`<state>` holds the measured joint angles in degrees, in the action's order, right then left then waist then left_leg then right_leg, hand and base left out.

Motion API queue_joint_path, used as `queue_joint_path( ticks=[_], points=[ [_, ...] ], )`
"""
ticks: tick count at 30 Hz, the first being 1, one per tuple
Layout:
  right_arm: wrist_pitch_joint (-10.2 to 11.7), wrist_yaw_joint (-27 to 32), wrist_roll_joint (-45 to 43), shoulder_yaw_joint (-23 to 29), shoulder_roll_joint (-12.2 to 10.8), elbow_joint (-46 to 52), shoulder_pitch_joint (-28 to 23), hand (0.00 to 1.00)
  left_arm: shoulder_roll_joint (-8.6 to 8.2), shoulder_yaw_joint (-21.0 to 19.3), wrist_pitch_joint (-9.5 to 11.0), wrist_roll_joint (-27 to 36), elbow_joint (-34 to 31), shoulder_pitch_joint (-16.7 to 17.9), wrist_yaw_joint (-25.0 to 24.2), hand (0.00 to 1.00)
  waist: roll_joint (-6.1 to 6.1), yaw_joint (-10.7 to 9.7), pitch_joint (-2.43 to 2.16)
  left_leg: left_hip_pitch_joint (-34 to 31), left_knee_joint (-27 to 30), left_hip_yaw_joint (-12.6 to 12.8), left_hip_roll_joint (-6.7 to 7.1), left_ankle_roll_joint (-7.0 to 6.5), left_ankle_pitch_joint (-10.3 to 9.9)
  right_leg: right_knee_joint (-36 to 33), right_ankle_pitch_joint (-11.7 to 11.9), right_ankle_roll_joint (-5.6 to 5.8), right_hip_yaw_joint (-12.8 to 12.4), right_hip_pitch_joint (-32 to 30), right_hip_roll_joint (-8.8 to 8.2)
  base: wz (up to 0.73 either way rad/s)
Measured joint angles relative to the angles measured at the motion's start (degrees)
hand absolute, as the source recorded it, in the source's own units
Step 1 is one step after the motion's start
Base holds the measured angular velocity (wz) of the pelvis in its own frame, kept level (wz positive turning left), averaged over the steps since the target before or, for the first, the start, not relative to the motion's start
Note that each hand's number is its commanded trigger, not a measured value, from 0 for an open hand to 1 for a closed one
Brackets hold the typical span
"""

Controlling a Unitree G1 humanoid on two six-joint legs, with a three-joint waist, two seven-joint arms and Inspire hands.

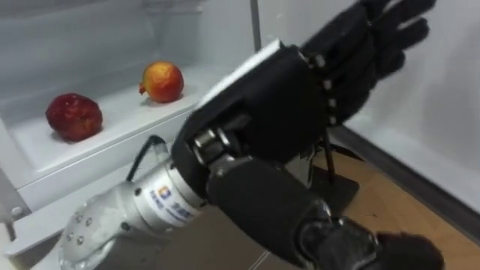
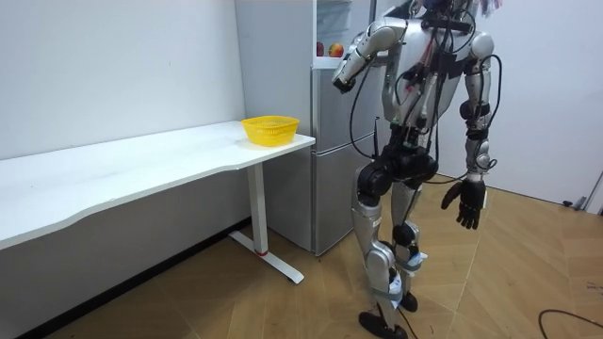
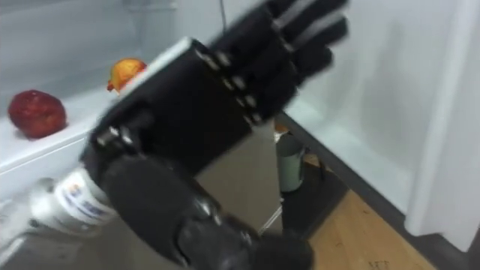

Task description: Retrieve from the upper fridge

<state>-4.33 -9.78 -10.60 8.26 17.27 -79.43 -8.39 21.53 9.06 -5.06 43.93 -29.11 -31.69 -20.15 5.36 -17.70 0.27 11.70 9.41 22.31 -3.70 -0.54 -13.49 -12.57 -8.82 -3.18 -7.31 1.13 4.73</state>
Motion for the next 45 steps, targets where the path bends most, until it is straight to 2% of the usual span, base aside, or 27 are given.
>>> queue_joint_path(
  ticks=[1,2,4,6,8,9,10,12,14,17,19,21,22,23,25,27,28,30,33,34,37,40,42,44,45],
  points=[
    [0.0,0.2,-0.5,0.0,0.0,-0.1,0.0,0.0,0.08,-1.0,0.2,-1.4,-0.8,0.2,0.7,0.0,-0.04,0.8,0.02,-0.1,0.0,-0.6,0.03,0.0,0.0,0.1,0.0,-0.04,0.3,0.1,-0.05,0.18],
    [0.0,0.7,-0.9,0.3,-0.2,-0.1,0.0,0.0,0.31,-3.7,0.5,-3.9,-3.1,1.1,2.0,0.0,-0.1,2.4,0.03,-0.2,0.0,-1.5,0.11,0.0,0.0,0.0,-0.1,-0.14,0.8,0.1,-0.15,0.28],
    [0.1,1.1,-1.6,2.0,-0.5,0.0,-0.1,0.0,0.74,-7.5,2.1,-7.1,-5.9,2.8,4.2,0.0,-0.4,4.1,0.06,-0.4,0.0,-3.2,0.38,0.02,0.0,0.0,-0.1,-0.18,2.2,0.0,-0.41,0.42],
    [0.3,1.9,-2.2,2.6,-1.1,0.2,0.1,0.0,1.43,-12.0,4.3,-11.1,-8.0,6.2,7.1,0.0,-1.22,6.5,0.01,-1.3,0.0,-6.5,0.46,0.05,0.0,0.0,-0.3,-0.32,5.0,0.2,-0.92,0.59],
    [0.6,3.1,-3.3,2.5,-2.1,0.9,-0.6,0.0,1.64,-14.7,5.3,-13.8,-8.1,9.0,9.0,0.0,-2.23,8.8,-0.13,-1.7,0.0,-8.6,0.49,0.15,0.1,0.1,-0.3,-0.41,6.5,0.3,-1.13,0.6],
    [0.6,3.8,-4.0,2.5,-2.8,0.9,-0.8,0.0,1.65,-15.9,5.4,-15.6,-8.0,10.8,10.4,0.0,-2.87,9.6,-0.08,-1.9,0.1,-10.1,0.53,0.25,0.1,1.0,-0.3,-0.43,7.9,0.9,-1.38,0.69],
    [0.6,3.8,-4.5,2.5,-3.0,0.9,-0.8,0.0,1.66,-16.3,5.4,-16.3,-8.0,11.6,11.1,0.0,-3.15,10.1,-0.22,-2.0,0.1,-10.6,0.57,0.33,0.2,1.0,-0.4,-0.43,8.5,1.0,-1.51,0.66],
    [0.7,4.3,-5.0,2.5,-3.2,2.1,-0.7,0.0,1.61,-18.4,5.6,-19.5,-8.0,15.0,12.9,0.0,-3.49,13.0,-0.4,-2.2,0.2,-12.4,0.87,0.55,0.3,0.8,-0.8,-0.35,10.1,1.2,-2.01,0.41],
    [0.7,4.8,-6.1,2.5,-3.3,3.4,-0.6,0.0,1.61,-20.4,5.6,-22.3,-8.0,16.0,14.3,0.0,-3.69,13.8,-0.5,-2.8,0.2,-14.7,1.25,0.68,0.4,0.9,-0.9,-0.16,12.2,1.4,-2.63,0.48],
    [1.2,5.7,-8.2,1.2,-3.7,3.8,-0.4,0.0,1.61,-23.2,6.2,-24.6,-8.1,16.0,17.4,0.0,-3.53,16.7,-0.58,-2.9,0.2,-15.7,1.52,0.71,0.4,0.9,-1.0,0.05,13.6,1.9,-2.9,0.3],
    [1.2,5.9,-8.5,-0.2,-4.1,4.0,-0.4,0.0,1.59,-25.2,7.9,-24.4,-8.1,17.1,19.4,0.0,-3.37,17.3,-0.54,-2.9,0.2,-16.6,1.76,0.7,0.4,0.8,-1.3,0.18,14.5,2.2,-3.42,0.24],
    [1.1,5.9,-9.3,-0.3,-4.3,4.3,-0.5,0.0,1.55,-27.2,8.8,-24.5,-8.0,20.4,21.1,0.0,-2.75,18.4,-0.27,-3.0,0.3,-17.3,2.05,0.67,0.4,0.8,-1.4,0.38,15.5,2.6,-3.75,0.16],
    [1.0,5.9,-9.4,-0.3,-4.3,4.5,-0.5,0.0,1.54,-27.7,8.8,-24.5,-8.0,21.6,21.2,0.0,-2.62,18.4,-0.27,-3.0,0.3,-17.8,2.15,0.67,0.4,0.8,-1.4,0.45,15.7,2.8,-3.82,0.25],
    [1.0,5.9,-9.4,-0.3,-4.4,4.7,-0.7,0.0,1.54,-28.6,8.8,-24.5,-8.0,24.1,21.3,0.0,-2.3,18.5,-0.49,-3.0,0.4,-18.0,2.29,0.66,0.4,0.9,-1.7,0.58,16.3,3.0,-4.09,0.24],
    [0.8,6.0,-9.3,-0.3,-4.6,4.7,-1.1,0.0,1.47,-29.7,8.8,-24.5,-7.8,27.9,21.4,0.0,-2.13,18.9,-0.52,-2.9,0.5,-18.9,2.48,0.66,0.4,0.8,-2.0,0.62,17.0,3.3,-4.41,0.2],
    [0.4,6.1,-9.4,-0.3,-5.5,4.6,-1.3,0.0,0.3,-30.9,8.6,-24.9,-6.8,32.4,21.0,0.0,-2.07,19.8,-0.42,-3.2,0.9,-19.8,2.58,0.66,0.4,0.8,-2.2,0.59,17.9,3.5,-4.6,0.2],
    [0.3,6.1,-9.4,-0.3,-5.7,4.6,-1.4,0.0,-0.34,-31.6,8.3,-24.9,-6.4,33.5,21.0,0.0,-2.04,19.9,-0.39,-3.3,1.0,-19.8,2.6,0.66,0.4,0.8,-2.3,0.56,18.2,3.5,-4.67,0.19],
    [0.4,6.5,-9.6,-0.3,-6.1,4.7,-1.7,0.0,-2.66,-34.2,8.0,-24.9,-3.8,38.3,21.0,0.0,-1.84,20.3,-0.33,-3.5,1.3,-20.3,2.65,0.66,0.4,0.8,-2.6,0.54,18.9,3.8,-4.79,0.16],
    [0.4,6.5,-9.6,-0.3,-6.1,4.3,-1.9,0.0,-4.57,-34.9,6.4,-26.1,-0.2,43.8,21.1,0.0,-1.28,21.3,-0.27,-3.7,1.4,-21.2,2.68,0.66,0.4,0.9,-2.7,0.48,19.2,3.9,-4.79,0.13],
    [0.2,6.5,-9.6,-0.3,-6.1,4.3,-1.8,0.0,-4.93,-34.9,6.3,-26.3,0.5,44.9,21.0,0.0,-1.66,21.4,-0.02,-3.9,1.4,-21.4,2.71,0.66,0.4,0.8,-2.7,0.5,19.3,3.9,-4.82,0.2],
    [-0.5,7.2,-7.5,-0.3,-6.0,4.5,-1.6,0.0,-6.87,-34.6,5.7,-26.9,5.8,50.2,21.4,0.0,-1.42,21.5,-0.09,-4.5,1.9,-22.9,3.09,0.66,0.4,0.6,-3.2,0.56,20.9,3.9,-5.36,0.21],
    [-0.7,7.2,-6.1,-1.6,-5.9,4.3,-1.5,0.0,-8.01,-33.1,5.3,-26.9,11.6,52.6,23.2,0.0,-1.69,21.7,-0.02,-5.0,2.1,-24.1,3.58,0.65,0.4,0.0,-3.9,0.87,21.8,3.8,-5.73,0.29],
    [-0.7,7.2,-5.2,-2.1,-5.9,4.0,-1.2,0.0,-9.79,-32.2,5.4,-26.9,16.4,54.2,24.4,0.0,-1.85,22.6,0.02,-5.1,2.0,-24.6,3.69,0.65,0.4,0.1,-4.0,0.92,22.5,3.9,-5.94,0.08],
    [-0.7,7.3,-4.7,-2.0,-5.9,4.0,-0.7,0.0,-10.47,-31.2,5.3,-27.0,21.3,55.5,25.1,0.0,-2.08,22.5,0.02,-5.2,2.0,-25.0,3.85,0.64,0.4,0.1,-4.1,0.98,23.4,4.1,-6.23,0.17],
    [-0.7,7.4,-4.5,-2.1,-6.1,3.9,-0.9,0.0,-11.56,-31.1,5.2,-26.8,24.8,55.5,25.4,0.0,-2.28,22.5,0.12,-5.2,2.0,-25.9,4.01,0.64,0.4,0.1,-4.2,1.03,23.9,4.4,-6.3,0.25]
  ],
)
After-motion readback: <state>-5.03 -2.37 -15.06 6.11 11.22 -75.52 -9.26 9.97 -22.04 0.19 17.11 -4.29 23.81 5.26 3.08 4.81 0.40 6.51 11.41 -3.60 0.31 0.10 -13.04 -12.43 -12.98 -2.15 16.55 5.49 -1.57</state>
